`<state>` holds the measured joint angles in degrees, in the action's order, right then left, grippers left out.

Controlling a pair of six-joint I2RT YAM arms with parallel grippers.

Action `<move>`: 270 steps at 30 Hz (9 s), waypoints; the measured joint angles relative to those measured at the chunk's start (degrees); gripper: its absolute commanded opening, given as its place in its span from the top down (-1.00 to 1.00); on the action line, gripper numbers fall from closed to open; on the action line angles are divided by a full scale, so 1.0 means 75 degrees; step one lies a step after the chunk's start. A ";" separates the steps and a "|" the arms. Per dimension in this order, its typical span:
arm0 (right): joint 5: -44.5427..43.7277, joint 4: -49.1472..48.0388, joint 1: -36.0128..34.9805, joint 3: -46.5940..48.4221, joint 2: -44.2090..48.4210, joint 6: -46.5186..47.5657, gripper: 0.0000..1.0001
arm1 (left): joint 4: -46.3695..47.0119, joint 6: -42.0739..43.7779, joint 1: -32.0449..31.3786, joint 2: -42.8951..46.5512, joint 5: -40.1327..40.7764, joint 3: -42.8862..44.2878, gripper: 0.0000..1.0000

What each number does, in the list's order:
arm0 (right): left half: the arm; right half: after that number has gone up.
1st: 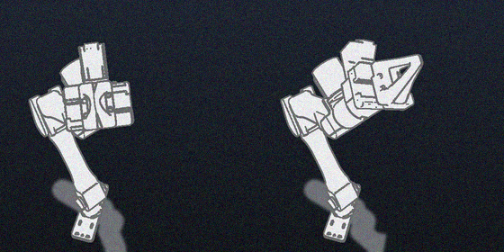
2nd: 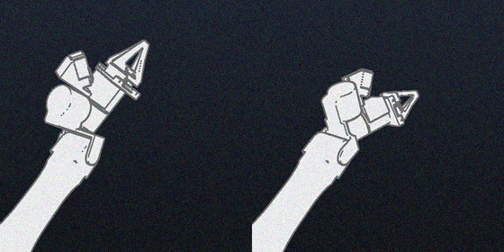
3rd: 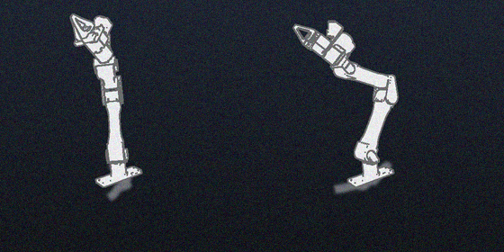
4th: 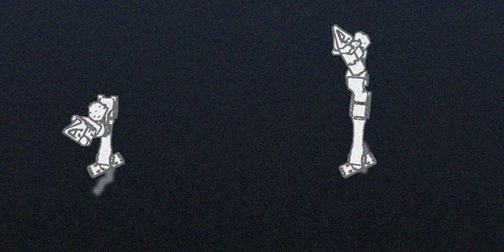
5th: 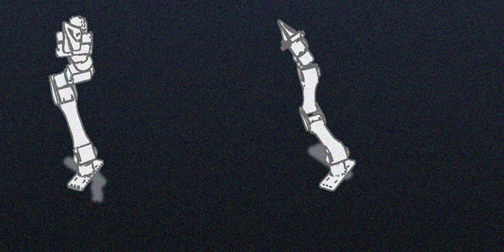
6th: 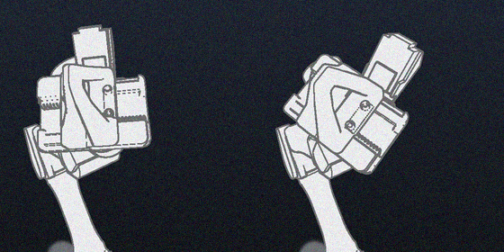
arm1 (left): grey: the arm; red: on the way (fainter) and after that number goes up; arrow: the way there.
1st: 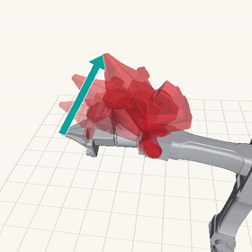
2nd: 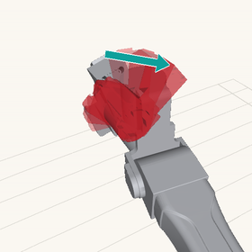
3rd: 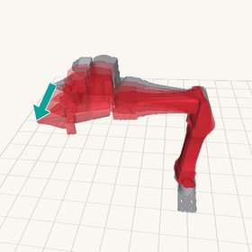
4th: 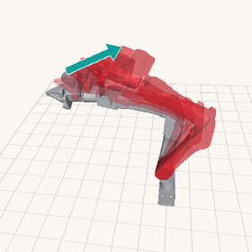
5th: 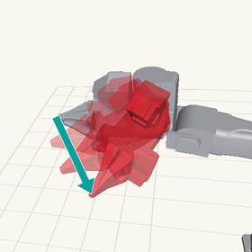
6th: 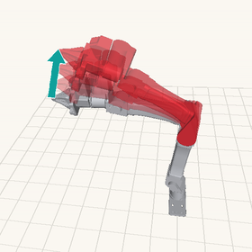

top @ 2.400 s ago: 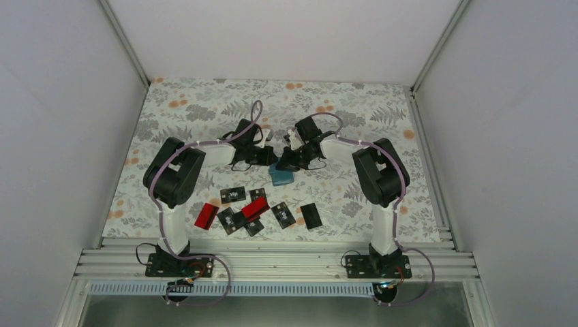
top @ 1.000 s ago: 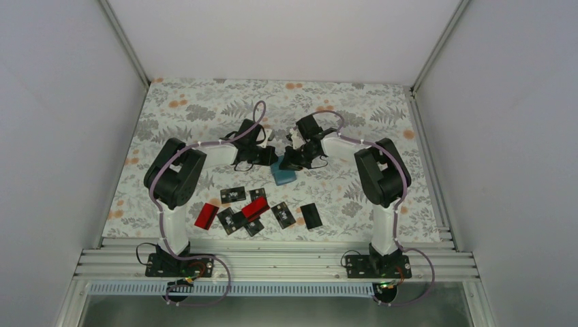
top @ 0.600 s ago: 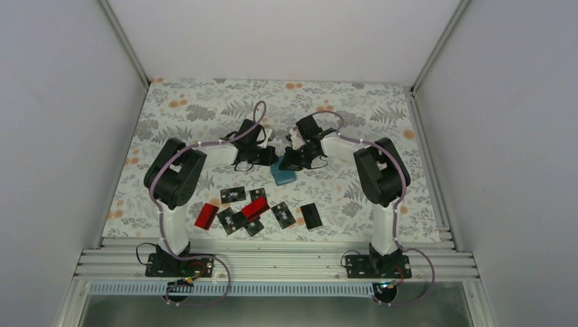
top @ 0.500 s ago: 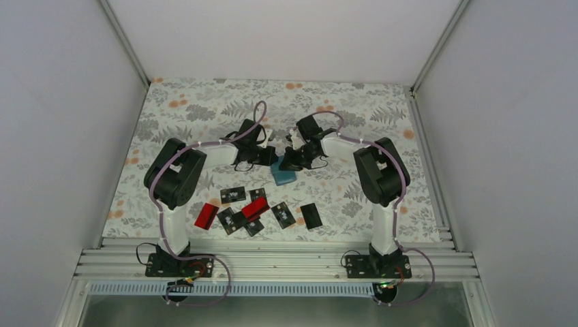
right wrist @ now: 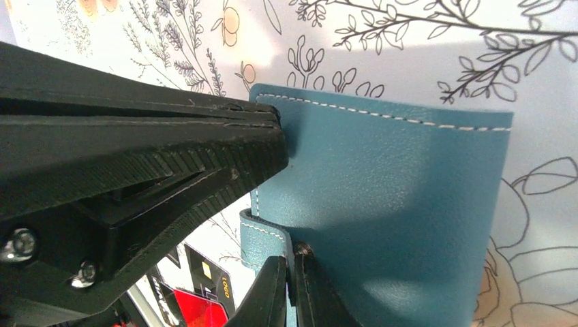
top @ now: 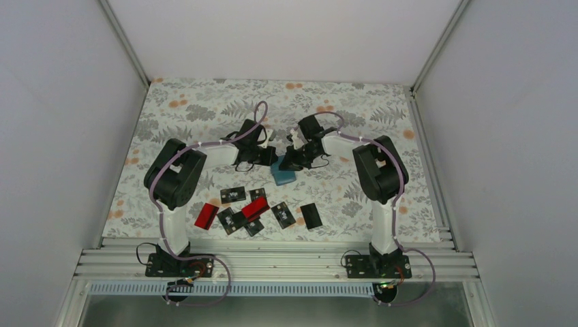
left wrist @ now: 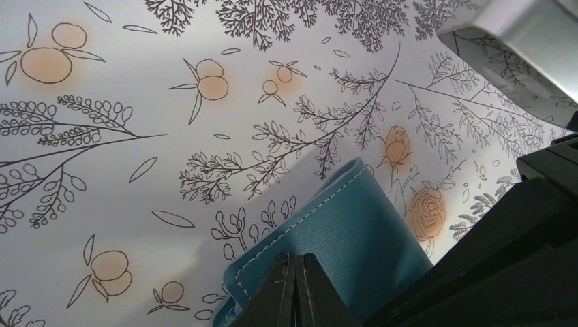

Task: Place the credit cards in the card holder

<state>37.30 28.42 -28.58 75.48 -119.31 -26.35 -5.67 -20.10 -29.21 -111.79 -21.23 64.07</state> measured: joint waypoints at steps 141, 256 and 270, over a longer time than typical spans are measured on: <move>-0.1798 -0.0379 0.0117 -0.1198 0.2037 0.0854 0.21 | 0.0533 -0.0405 -0.0729 0.0495 -0.0487 -0.1046 0.78; -0.1131 -0.0012 0.0111 -0.0067 0.0848 0.1177 0.91 | -0.0799 -0.0012 -0.0143 -0.0420 -0.0376 0.1597 0.67; -0.1154 0.0017 0.0111 -0.0061 0.0851 0.1174 0.91 | -0.0478 0.0172 -0.0291 -0.0874 -0.0554 0.1352 0.69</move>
<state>28.64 28.56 -27.75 75.02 -112.92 -17.54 -9.26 -18.81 -31.40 -118.34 -25.39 74.22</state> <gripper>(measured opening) 0.046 0.159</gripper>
